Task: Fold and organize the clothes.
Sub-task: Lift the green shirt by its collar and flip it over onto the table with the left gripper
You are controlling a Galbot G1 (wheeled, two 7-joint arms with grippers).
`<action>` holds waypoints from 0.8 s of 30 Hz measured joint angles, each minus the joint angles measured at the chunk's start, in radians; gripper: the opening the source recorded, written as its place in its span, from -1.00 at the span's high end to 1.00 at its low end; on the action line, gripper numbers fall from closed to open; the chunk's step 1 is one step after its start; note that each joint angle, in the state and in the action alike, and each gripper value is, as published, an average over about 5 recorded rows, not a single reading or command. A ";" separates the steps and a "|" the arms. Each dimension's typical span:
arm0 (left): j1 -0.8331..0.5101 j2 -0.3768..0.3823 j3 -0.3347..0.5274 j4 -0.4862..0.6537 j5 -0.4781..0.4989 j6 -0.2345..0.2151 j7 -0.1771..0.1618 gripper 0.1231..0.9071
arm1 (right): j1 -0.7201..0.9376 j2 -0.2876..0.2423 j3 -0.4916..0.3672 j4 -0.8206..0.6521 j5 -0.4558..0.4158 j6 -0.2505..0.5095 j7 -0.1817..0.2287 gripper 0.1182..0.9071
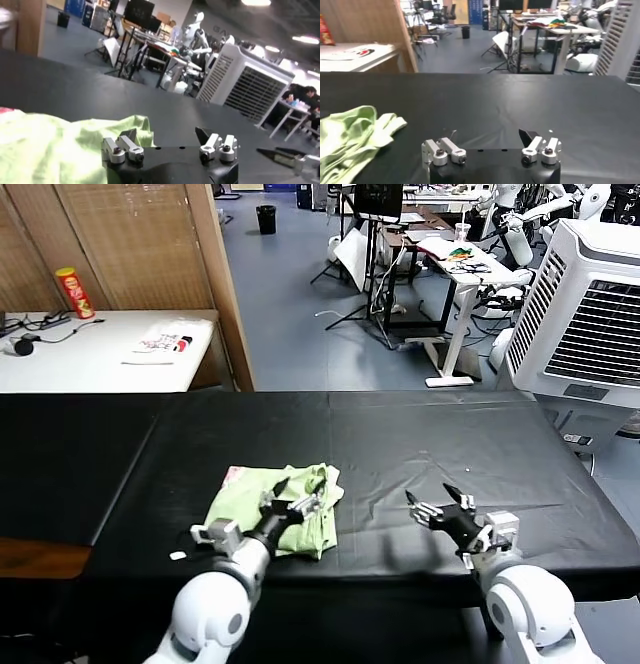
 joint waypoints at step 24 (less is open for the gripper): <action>0.156 0.084 -0.225 -0.033 0.078 -0.029 0.000 -0.72 | 0.377 0.170 -0.414 -0.382 -0.089 0.060 -0.018 -0.71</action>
